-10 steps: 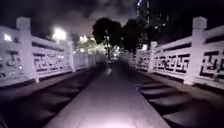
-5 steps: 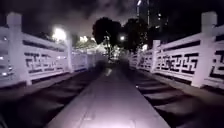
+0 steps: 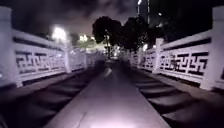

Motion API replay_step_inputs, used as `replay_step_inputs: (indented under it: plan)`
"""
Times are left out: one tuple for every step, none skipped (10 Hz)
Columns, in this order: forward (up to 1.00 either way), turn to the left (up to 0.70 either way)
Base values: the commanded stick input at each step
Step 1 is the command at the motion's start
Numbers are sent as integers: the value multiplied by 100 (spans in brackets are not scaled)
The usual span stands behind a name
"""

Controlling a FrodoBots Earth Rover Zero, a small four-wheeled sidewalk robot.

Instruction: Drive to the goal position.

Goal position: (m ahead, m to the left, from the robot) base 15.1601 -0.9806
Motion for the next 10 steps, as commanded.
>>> replay_step_inputs:
  plan:
    - [45, 0]
    - [45, 0]
    - [45, 0]
    - [45, 0]
    - [45, 0]
    - [45, 0]
    - [45, 0]
    - [45, 0]
    - [45, 0]
    - [45, 0]
